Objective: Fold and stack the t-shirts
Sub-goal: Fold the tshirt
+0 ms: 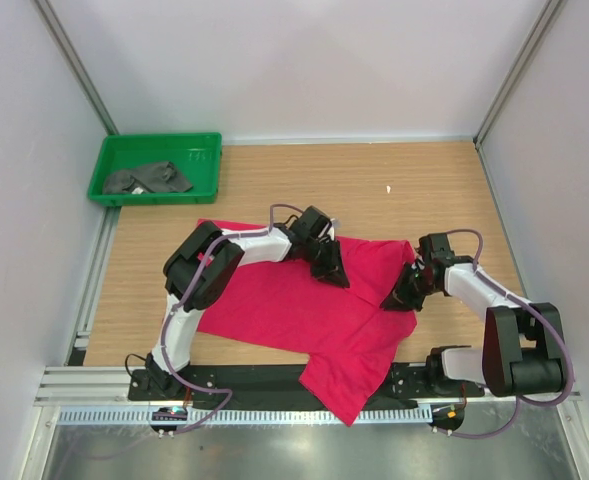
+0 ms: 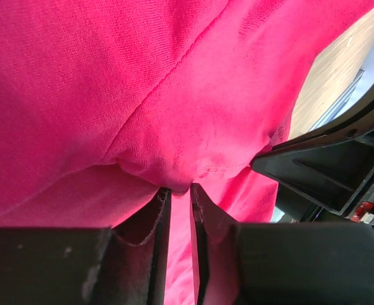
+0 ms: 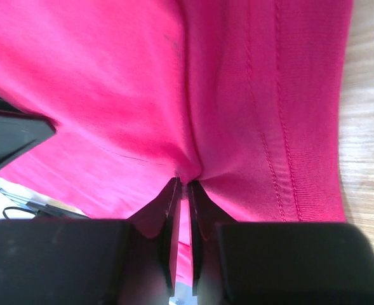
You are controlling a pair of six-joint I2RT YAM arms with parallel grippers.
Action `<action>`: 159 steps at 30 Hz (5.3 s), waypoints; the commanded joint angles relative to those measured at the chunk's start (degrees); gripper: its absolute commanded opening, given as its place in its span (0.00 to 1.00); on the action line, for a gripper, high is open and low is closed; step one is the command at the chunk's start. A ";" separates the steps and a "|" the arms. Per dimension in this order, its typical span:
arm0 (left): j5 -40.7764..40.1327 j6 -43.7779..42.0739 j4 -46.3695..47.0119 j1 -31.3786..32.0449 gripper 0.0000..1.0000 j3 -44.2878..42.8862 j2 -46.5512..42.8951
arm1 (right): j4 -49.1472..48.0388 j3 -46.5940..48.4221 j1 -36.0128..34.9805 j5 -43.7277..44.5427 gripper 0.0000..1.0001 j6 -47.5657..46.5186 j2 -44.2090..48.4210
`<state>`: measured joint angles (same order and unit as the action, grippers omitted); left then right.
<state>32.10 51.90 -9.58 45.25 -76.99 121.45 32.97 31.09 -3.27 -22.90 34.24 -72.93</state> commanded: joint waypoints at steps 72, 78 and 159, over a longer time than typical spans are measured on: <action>0.51 -6.19 -21.25 -2.89 0.17 -16.32 -3.26 | 14.34 6.71 -1.30 -9.36 0.02 1.52 7.19; -5.72 -11.11 -24.58 -2.80 0.47 -24.97 -5.69 | 9.83 5.20 -1.30 -9.36 0.03 3.82 4.90; -9.68 -22.11 -36.04 -17.38 0.31 -9.50 -19.05 | 8.61 26.38 11.17 6.90 0.56 -2.24 -8.36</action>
<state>24.88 30.92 -47.00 33.28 -86.63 107.28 44.88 55.37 5.56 -20.75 32.77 -77.89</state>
